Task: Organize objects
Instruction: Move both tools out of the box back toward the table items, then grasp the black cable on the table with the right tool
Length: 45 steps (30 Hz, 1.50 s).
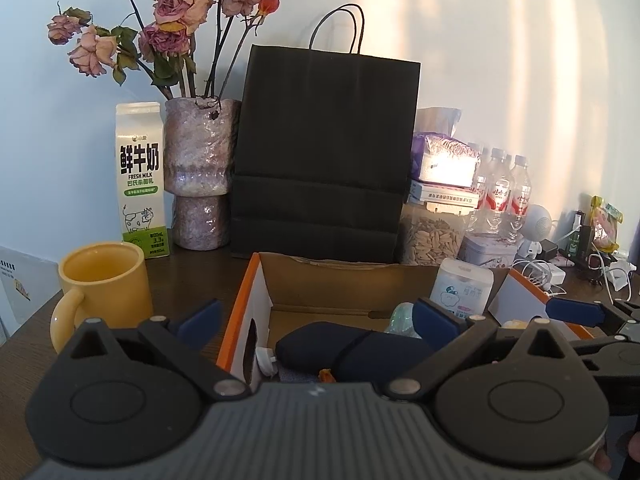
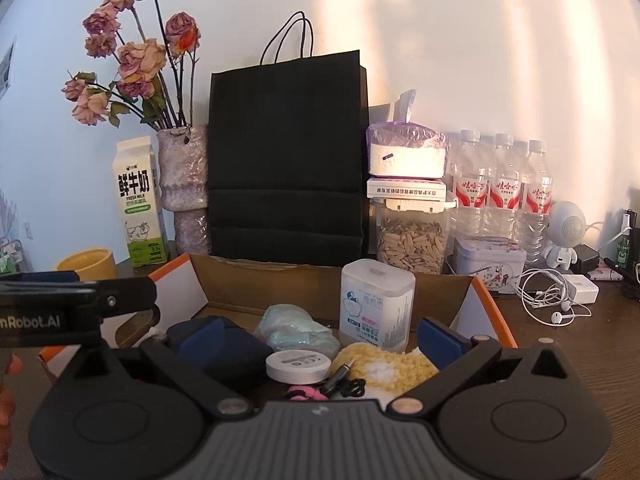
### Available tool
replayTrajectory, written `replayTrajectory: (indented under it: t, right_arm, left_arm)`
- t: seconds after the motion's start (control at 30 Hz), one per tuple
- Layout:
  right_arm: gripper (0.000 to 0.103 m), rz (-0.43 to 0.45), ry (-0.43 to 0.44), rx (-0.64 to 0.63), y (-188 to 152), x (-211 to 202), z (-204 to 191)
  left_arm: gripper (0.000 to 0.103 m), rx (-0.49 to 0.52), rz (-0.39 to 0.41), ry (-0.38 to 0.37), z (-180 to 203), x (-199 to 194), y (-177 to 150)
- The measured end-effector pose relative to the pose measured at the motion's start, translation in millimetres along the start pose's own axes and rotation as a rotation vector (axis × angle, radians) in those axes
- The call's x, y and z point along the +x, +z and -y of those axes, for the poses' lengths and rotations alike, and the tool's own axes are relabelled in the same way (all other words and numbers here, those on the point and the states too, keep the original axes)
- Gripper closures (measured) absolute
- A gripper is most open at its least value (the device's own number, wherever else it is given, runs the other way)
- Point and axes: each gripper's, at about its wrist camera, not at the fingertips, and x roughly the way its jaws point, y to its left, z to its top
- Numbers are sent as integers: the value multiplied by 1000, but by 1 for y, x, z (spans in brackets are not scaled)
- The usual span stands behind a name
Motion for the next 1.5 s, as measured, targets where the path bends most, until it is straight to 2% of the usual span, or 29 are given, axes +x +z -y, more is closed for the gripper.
replayTrajectory:
  t: [0.33,0.7,0.87,1.27,1.5]
  right_arm:
    - [0,29,-2,-19,-3,-23,0]
    - [0,28,-3,-37,-21,-66,7]
    - [0,-9,11,-36,-36,-84,9]
    - [0,-94,28,-76,-75,-118,0]
    - [0,-119,53,-100,-87,-130,-6]
  left_arm:
    - [0,-30,51,-2,-5,-29,-4]
    - [0,-18,9,-7,-14,-69,-38]
    - [0,-24,-26,0,-17,-84,-57]
    - [0,-9,-43,24,-20,-111,-78]
    - [0,-1,-70,22,-20,-119,-90]
